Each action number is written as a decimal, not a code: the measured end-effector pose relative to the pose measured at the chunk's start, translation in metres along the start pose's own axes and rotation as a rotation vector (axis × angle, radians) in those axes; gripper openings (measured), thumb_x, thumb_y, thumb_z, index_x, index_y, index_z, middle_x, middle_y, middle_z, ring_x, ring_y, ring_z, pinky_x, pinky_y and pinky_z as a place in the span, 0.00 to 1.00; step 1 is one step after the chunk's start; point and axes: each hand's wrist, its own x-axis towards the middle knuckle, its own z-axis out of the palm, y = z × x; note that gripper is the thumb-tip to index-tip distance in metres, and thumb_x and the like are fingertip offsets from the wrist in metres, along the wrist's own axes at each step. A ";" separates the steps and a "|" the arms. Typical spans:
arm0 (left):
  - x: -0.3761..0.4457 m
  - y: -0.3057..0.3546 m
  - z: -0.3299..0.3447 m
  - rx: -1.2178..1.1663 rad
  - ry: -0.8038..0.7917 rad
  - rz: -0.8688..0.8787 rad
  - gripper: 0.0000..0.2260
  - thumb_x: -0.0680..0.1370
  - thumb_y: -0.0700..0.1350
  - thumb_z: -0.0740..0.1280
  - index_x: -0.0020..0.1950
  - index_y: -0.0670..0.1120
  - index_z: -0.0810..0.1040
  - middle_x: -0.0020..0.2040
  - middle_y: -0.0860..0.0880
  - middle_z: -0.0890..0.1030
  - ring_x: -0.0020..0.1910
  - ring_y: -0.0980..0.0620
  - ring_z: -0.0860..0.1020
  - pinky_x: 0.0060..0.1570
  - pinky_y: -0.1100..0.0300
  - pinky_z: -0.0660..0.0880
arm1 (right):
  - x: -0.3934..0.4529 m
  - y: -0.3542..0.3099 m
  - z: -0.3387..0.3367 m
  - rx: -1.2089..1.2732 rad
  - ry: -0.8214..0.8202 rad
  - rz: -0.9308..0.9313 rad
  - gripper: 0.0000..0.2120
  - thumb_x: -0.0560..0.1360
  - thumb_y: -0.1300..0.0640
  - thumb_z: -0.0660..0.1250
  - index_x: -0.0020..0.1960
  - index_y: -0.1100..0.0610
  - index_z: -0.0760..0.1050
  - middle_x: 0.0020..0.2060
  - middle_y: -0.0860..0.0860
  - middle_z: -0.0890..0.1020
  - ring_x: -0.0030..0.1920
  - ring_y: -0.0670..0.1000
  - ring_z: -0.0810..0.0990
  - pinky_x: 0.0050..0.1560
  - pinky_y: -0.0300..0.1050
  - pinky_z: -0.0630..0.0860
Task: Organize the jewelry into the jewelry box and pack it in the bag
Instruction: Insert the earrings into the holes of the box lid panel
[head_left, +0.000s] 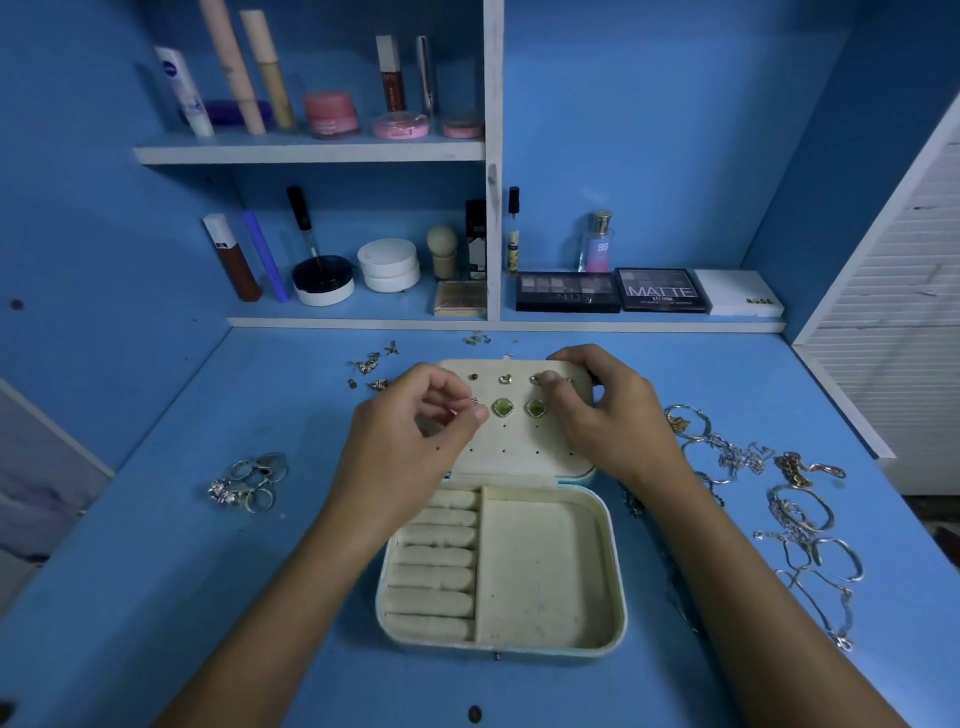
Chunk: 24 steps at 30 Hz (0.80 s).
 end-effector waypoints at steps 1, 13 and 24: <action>-0.007 0.003 0.001 -0.061 0.008 -0.034 0.06 0.74 0.45 0.74 0.46 0.52 0.79 0.43 0.59 0.83 0.45 0.59 0.81 0.46 0.67 0.76 | -0.001 -0.001 -0.001 0.019 0.012 -0.009 0.07 0.77 0.45 0.68 0.54 0.45 0.78 0.47 0.44 0.81 0.47 0.52 0.81 0.46 0.49 0.80; -0.055 0.015 0.017 -0.390 0.147 -0.155 0.12 0.79 0.45 0.69 0.52 0.65 0.76 0.58 0.58 0.82 0.62 0.58 0.78 0.61 0.51 0.76 | -0.026 -0.027 -0.017 0.091 0.038 -0.139 0.07 0.77 0.50 0.69 0.55 0.44 0.78 0.45 0.38 0.81 0.39 0.52 0.80 0.42 0.51 0.80; -0.058 0.028 0.015 -0.416 0.145 -0.159 0.14 0.79 0.40 0.67 0.62 0.54 0.72 0.57 0.59 0.83 0.59 0.63 0.79 0.61 0.58 0.76 | -0.032 -0.039 -0.020 0.008 0.051 -0.205 0.06 0.78 0.54 0.69 0.54 0.47 0.79 0.46 0.37 0.81 0.48 0.44 0.80 0.45 0.46 0.78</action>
